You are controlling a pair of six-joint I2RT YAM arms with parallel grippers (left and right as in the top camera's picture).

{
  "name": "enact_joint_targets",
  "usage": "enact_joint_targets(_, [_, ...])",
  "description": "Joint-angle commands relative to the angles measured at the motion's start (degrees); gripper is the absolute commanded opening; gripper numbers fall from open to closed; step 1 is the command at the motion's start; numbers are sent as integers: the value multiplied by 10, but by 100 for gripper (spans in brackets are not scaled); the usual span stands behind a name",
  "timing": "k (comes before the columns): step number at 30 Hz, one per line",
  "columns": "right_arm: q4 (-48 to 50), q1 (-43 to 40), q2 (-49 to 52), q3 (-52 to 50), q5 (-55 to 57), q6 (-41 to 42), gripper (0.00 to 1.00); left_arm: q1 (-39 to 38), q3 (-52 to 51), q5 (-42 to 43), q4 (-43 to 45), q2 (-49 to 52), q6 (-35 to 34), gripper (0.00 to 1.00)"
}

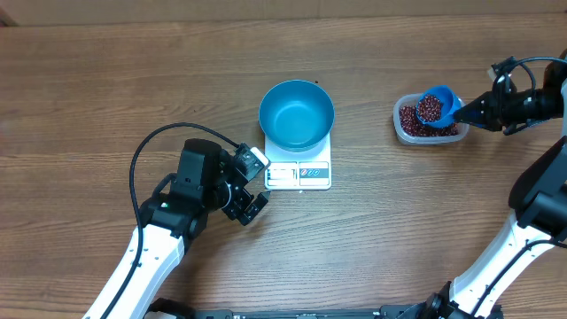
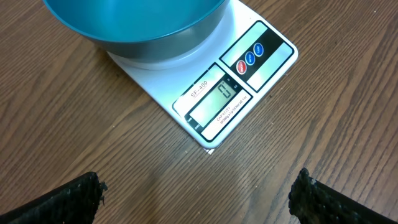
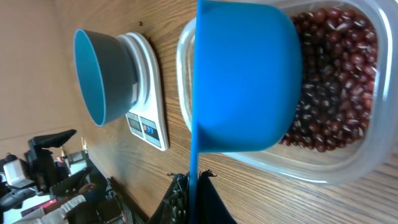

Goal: Scoop item into bowl and weigh 150g on scale
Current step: 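Scoop red beans with the blue scoop and lift it from the tub, then carry the filled scoop left over the teal bowl with the right gripper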

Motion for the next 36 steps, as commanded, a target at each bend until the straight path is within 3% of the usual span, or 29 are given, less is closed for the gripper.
enact_joint_targets(1, [0,0,-2,-1,-34,-7,4,2,-3,1,0,5,11,100])
enact_joint_targets(20, [0,13,-17,-1,-132,-2,4,2,-3,1,0,5,11,99])
enact_joint_targets(36, [0,111,-41,-1,-213,13,4,2,-3,1,0,5,11,100])
